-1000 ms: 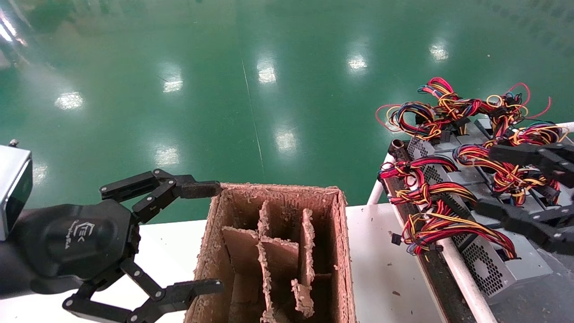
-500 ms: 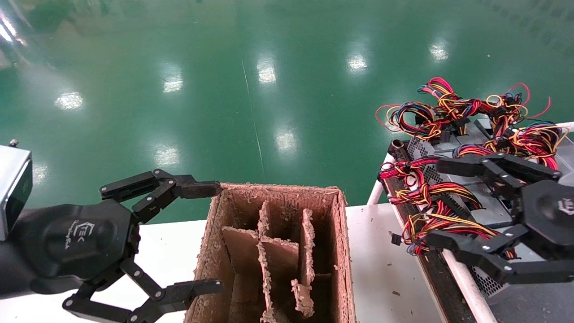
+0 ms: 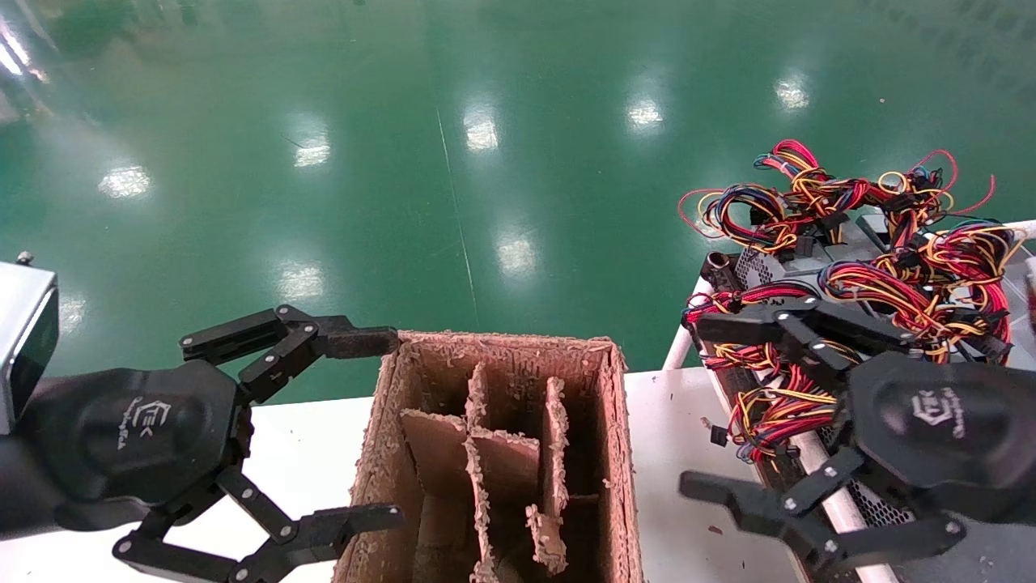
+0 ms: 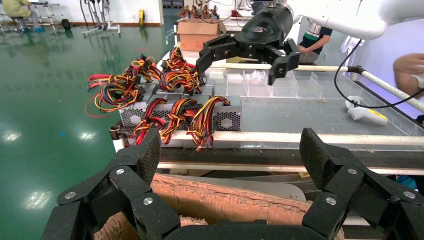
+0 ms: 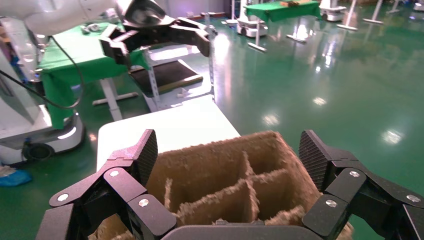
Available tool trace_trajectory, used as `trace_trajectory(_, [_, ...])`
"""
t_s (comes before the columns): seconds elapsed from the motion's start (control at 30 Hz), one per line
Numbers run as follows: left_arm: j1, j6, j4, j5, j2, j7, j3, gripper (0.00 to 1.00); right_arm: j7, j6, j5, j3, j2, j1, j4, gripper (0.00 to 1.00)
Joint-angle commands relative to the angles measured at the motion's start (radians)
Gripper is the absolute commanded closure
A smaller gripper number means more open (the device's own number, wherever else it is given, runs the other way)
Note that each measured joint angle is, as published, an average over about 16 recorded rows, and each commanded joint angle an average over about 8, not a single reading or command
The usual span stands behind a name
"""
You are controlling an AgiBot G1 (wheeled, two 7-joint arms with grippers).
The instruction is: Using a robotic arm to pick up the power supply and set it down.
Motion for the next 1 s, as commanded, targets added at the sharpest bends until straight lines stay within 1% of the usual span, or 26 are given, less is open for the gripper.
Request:
trace_trajectory(0.03, [0.000, 0.000, 0.000, 0.000, 0.000, 0.000, 0.000, 0.00, 0.006, 0.003, -0.004, 0.008, -0.013, -0.006, 0.019, 0.00])
trace_trajectory(0.4, [0.000, 0.000, 0.000, 0.000, 0.000, 0.000, 0.000, 0.00, 0.031, 0.014, -0.023, 0.043, -0.069, -0.035, 0.104, 0.00])
trace_trajectory(1.0, [0.000, 0.000, 0.000, 0.000, 0.000, 0.000, 0.000, 0.00, 0.030, 0.015, -0.025, 0.042, -0.066, -0.034, 0.099, 0.00])
